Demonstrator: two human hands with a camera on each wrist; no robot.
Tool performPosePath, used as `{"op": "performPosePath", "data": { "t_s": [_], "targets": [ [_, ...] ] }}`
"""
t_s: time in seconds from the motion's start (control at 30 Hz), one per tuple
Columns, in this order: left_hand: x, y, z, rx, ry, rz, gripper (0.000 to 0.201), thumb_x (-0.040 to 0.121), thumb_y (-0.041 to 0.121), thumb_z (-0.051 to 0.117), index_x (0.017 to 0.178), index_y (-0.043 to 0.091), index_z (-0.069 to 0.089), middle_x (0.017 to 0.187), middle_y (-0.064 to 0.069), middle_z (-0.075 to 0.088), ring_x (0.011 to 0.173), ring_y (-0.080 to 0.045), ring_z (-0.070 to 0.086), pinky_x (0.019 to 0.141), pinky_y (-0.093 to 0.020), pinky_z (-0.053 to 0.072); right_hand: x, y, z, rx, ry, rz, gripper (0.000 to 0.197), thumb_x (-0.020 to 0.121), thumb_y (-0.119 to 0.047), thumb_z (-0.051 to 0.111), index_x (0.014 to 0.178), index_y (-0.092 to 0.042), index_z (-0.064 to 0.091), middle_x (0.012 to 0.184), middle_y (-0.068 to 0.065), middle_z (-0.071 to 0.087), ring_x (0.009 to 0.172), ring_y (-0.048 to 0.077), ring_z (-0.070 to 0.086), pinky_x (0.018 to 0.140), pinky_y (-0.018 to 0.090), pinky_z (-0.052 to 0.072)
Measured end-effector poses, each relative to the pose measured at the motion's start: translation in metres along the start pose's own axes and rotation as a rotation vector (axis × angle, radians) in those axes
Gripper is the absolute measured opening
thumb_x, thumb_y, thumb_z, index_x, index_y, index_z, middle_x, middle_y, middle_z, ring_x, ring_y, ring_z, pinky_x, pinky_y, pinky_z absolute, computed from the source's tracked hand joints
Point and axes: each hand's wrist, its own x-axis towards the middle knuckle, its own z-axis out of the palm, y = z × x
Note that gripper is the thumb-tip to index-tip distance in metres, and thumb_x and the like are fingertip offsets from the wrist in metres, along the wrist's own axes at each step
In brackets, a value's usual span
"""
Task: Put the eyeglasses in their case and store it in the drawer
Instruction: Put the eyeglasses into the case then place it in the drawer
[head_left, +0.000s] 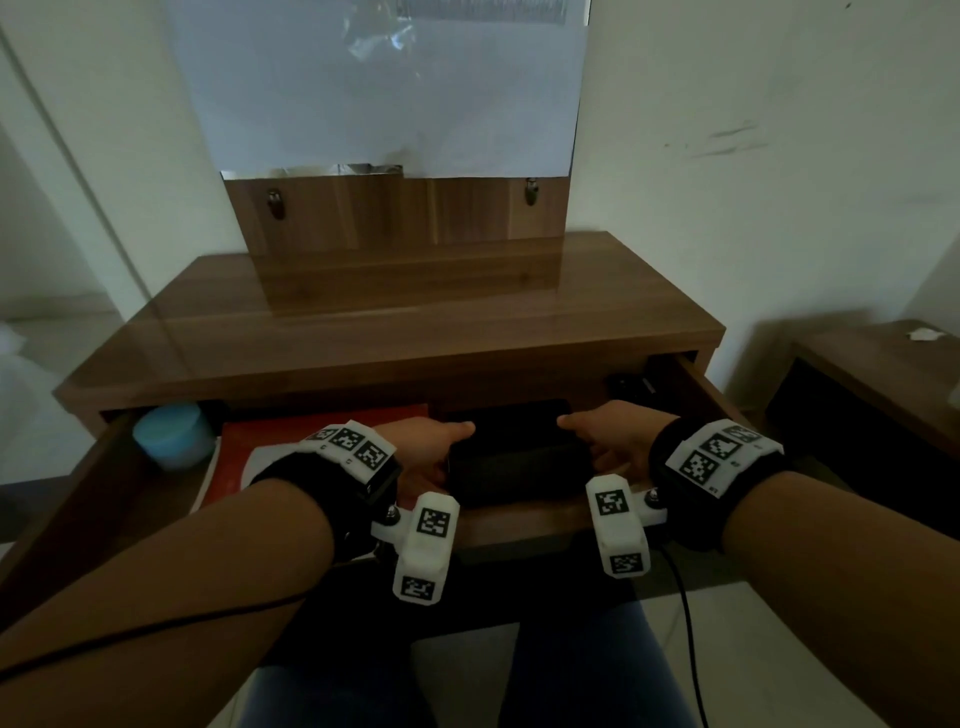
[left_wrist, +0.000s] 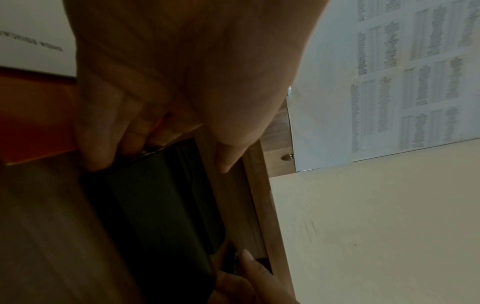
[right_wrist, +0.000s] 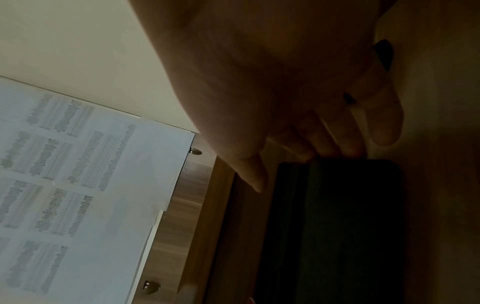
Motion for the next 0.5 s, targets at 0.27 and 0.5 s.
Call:
{"op": "performPosePath", "data": {
  "t_s": [0.27,0.5],
  "targets": [
    [0.000,-0.001,-0.001,0.087,-0.020,-0.032,0.051,0.087,0.049,0.059,0.124,0.014,0.052,0.118,-0.016,0.068,0.106,-0.033,0.067,0.099,-0.048,0.050,-0.003,-0.001,0.002,-0.065,0.003,0.006,0.060,0.094,-0.047,0.052,0.140,-0.010,0.044,0.135,0.015,0.054,0.101,0.028,0.058,0.057,0.033,0.046],
    [-0.013,0.004,0.001,0.298,0.044,0.051,0.042,0.085,0.048,0.063,0.104,0.011,0.061,0.102,-0.010,0.069,0.101,-0.029,0.068,0.095,-0.044,0.053,-0.005,-0.012,0.008,-0.162,0.043,-0.117,0.066,0.095,-0.048,0.049,0.145,-0.006,0.039,0.139,0.015,0.050,0.125,0.033,0.049,0.095,0.042,0.044]
  ]
}}
